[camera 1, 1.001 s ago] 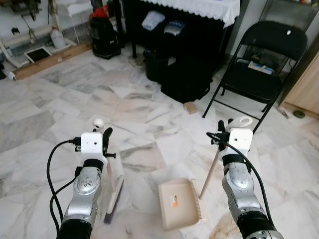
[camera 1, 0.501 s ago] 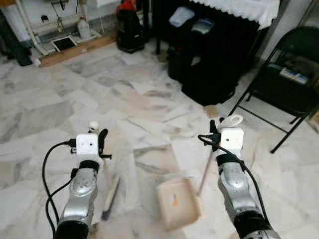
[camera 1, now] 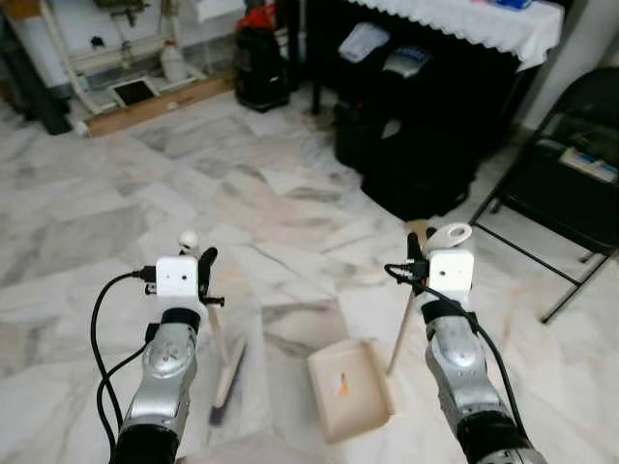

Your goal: Sweep floor

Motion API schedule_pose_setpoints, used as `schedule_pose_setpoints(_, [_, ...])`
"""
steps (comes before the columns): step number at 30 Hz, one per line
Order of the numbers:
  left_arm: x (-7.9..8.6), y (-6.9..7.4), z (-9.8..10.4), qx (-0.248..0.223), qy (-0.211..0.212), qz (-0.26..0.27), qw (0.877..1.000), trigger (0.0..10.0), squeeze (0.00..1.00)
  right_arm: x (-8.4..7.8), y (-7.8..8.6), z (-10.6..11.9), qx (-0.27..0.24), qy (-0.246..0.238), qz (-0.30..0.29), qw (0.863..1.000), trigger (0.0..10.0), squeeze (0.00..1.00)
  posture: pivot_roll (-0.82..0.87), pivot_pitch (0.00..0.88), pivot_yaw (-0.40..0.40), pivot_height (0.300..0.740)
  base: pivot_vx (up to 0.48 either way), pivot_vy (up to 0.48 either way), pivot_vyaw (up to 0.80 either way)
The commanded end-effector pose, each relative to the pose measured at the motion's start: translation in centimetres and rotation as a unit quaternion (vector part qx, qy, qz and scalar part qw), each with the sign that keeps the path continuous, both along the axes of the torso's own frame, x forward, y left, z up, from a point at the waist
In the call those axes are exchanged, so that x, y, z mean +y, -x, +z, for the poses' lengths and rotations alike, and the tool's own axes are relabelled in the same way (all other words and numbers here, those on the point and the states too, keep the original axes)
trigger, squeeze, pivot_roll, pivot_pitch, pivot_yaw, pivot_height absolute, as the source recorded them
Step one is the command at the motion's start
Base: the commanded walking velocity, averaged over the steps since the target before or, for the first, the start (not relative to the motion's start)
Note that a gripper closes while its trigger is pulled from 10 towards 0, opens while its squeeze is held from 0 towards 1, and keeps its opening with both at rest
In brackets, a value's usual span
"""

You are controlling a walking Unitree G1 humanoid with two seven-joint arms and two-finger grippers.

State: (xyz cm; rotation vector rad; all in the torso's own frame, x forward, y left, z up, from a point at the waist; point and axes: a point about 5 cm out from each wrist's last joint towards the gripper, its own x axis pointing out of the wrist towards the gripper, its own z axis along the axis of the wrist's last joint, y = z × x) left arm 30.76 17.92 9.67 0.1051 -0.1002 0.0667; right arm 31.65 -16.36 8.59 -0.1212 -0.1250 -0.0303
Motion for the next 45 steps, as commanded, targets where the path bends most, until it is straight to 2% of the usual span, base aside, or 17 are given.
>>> schedule_pose_setpoints(1, [0.4, -0.1, 0.6, -0.013, -0.005, 0.005, 1.0, 10.0, 0.0, 0.0, -0.5, 1.3, -0.028, 0.003, 0.005, 1.0, 10.0, 0.0, -0.06, 0.063, -0.015, 0.74, 0.27, 0.0, 0.0])
schedule_pose_setpoints(9, [0.3, -0.2, 0.6, -0.012, -0.004, 0.004, 1.0, 10.0, 0.0, -0.1, -0.6, 1.4, -0.03, 0.002, 0.003, 1.0, 10.0, 0.0, -0.06, 0.061, -0.014, 0.74, 0.269, 0.0, 0.0])
schedule_pose_setpoints(16, [0.2, -0.2, 0.6, -0.013, -0.004, 0.003, 1.0, 10.0, 0.0, 0.4, -0.5, 1.5, -0.032, 0.013, 0.018, 0.999, 10.0, 0.0, -0.07, 0.048, -0.014, 0.74, 0.269, 0.0, 0.0])
schedule_pose_setpoints(34, [0.2, -0.2, 0.6, -0.013, -0.004, 0.006, 1.0, 10.0, 0.0, 1.0, -0.4, 1.6, -0.039, 0.022, 0.041, 0.998, 10.0, 0.0, -0.07, 0.048, -0.017, 0.74, 0.271, 0.0, 0.73])
schedule_pose_setpoints(45, [0.3, -0.3, 0.6, -0.014, -0.003, 0.007, 1.0, 10.0, 0.0, 1.1, -0.5, 1.7, -0.039, 0.012, 0.044, 0.998, 10.0, 0.0, -0.06, 0.056, -0.019, 0.74, 0.27, 0.0, 0.0])
